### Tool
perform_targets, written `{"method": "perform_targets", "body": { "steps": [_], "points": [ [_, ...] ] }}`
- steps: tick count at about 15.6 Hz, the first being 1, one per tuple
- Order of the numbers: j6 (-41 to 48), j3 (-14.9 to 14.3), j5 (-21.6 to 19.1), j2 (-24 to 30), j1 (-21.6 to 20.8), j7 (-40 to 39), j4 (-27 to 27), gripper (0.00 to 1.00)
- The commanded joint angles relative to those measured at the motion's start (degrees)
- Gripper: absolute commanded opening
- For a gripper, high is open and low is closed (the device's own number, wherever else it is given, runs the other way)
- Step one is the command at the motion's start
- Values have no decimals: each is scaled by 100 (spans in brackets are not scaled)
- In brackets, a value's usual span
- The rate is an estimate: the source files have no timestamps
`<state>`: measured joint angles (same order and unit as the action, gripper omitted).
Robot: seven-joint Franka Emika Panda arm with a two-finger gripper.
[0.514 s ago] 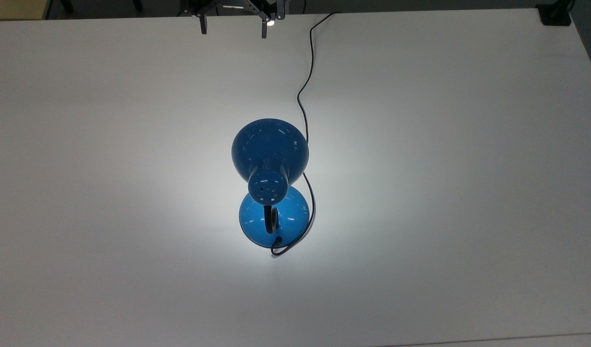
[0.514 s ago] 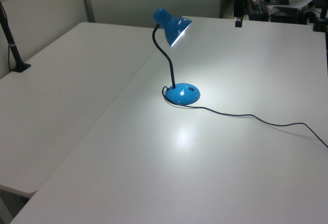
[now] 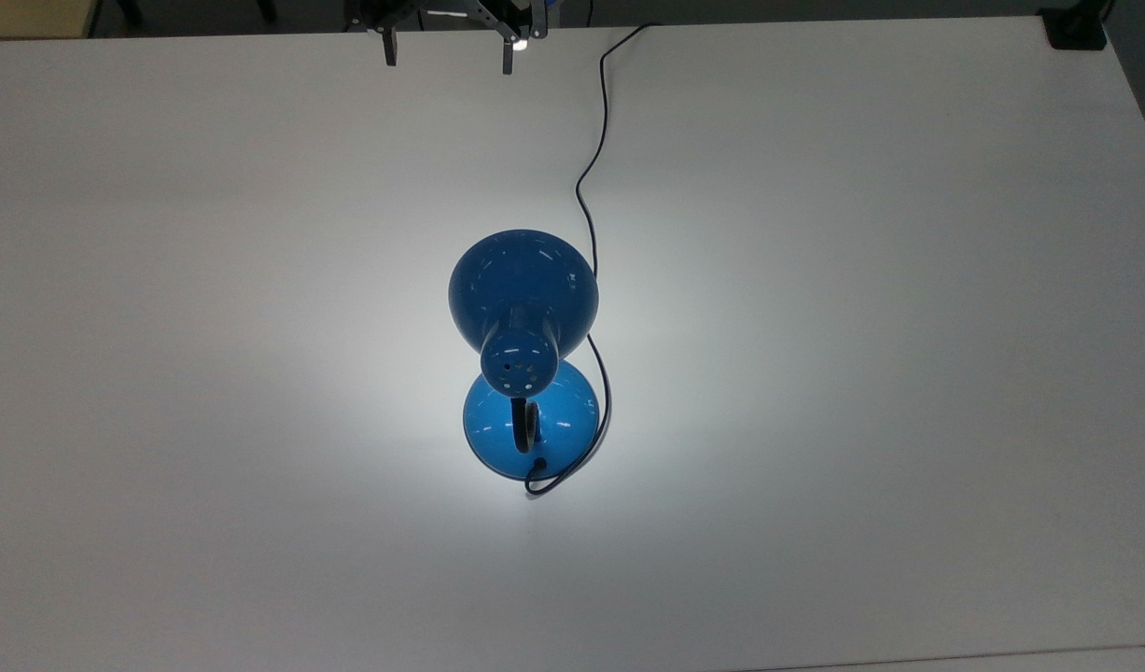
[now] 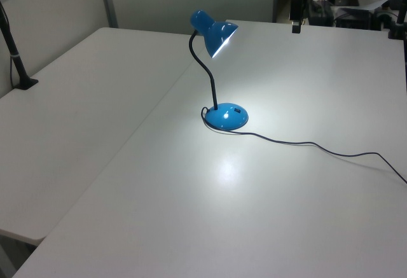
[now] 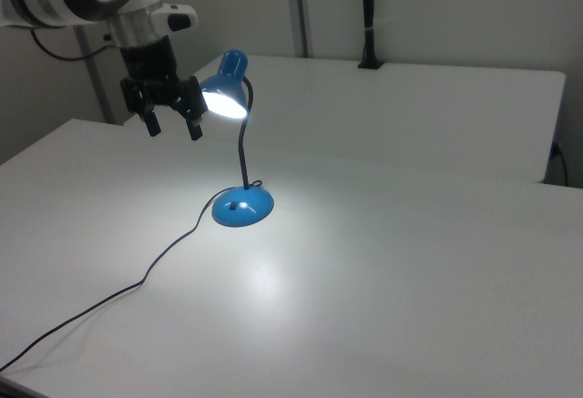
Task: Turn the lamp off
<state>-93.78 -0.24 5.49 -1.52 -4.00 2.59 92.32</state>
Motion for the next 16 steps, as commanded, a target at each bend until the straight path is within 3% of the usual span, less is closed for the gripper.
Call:
{"method": "perform_targets", "body": {
  "steps": [1,2,4,7,10,11,16],
  "points": [
    [229,-20,-13,47,-4,-30,-56,93],
    [229,-11,-13,46,13,-65,-56,75],
    [220,-11,-13,38,13,-118,-56,50],
    [220,-11,-5,20,13,-354,-56,33],
    [238,-11,-13,20,13,-618,-47,6],
    [238,-11,-13,-15,5,-628,-39,0],
    [-86,7,-66,-217,-39,-593,66,0]
  ]
}}
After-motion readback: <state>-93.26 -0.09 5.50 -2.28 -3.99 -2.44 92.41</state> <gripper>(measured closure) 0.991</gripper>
